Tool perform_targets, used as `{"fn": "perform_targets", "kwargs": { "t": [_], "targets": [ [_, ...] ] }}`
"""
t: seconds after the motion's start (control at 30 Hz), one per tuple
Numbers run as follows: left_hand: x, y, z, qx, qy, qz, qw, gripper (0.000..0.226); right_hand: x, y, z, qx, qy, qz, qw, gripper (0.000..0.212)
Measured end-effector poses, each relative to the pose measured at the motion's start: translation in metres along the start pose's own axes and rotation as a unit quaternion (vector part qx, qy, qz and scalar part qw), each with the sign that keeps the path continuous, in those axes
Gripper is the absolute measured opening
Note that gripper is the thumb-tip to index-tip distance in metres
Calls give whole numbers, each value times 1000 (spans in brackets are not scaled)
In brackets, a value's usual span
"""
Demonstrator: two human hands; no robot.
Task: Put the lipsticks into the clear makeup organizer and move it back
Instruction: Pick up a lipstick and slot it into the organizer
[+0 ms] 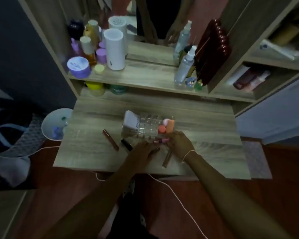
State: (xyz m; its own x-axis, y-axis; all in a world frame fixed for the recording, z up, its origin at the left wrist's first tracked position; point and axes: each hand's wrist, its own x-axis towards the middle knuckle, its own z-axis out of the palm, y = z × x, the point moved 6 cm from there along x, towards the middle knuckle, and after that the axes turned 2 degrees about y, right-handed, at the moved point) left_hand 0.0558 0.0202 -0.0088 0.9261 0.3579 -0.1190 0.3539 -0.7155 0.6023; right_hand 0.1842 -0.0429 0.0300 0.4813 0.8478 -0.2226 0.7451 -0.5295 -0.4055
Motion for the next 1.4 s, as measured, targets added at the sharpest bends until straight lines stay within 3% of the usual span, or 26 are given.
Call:
{"fn": "perform_targets", "kwargs": {
  "t": [0.33, 0.57, 0.67, 0.8, 1.0, 1.23, 1.4],
  "targets": [
    [13, -14, 4, 48, -53, -62, 995, 37, 16, 4, 27, -101, -48, -17, 994, 29],
    [5, -27, -15, -24, -23, -52, 998, 36, 26, -3, 31, -141, -41, -37, 988, 29],
    [3, -29, -26, -64, 5, -42, 997, 34, 26, -9, 31, -98, -25, -32, 994, 25],
    [4, -35, -50, -136, 77, -44, 987, 28, 22, -20, 20, -5, 67, -21, 998, 15],
    [8, -45, -86, -190, 165, -36, 967, 28, 22, -26, 5, 51, 132, 21, 990, 26],
    [38, -49, -116, -218, 183, -51, 957, 19, 39, -32, -13, 170, 142, 71, 973, 11],
    [60, -57, -111, -179, 178, -64, 965, 21, 52, -35, -21, 199, 167, 83, 962, 22]
  ]
}}
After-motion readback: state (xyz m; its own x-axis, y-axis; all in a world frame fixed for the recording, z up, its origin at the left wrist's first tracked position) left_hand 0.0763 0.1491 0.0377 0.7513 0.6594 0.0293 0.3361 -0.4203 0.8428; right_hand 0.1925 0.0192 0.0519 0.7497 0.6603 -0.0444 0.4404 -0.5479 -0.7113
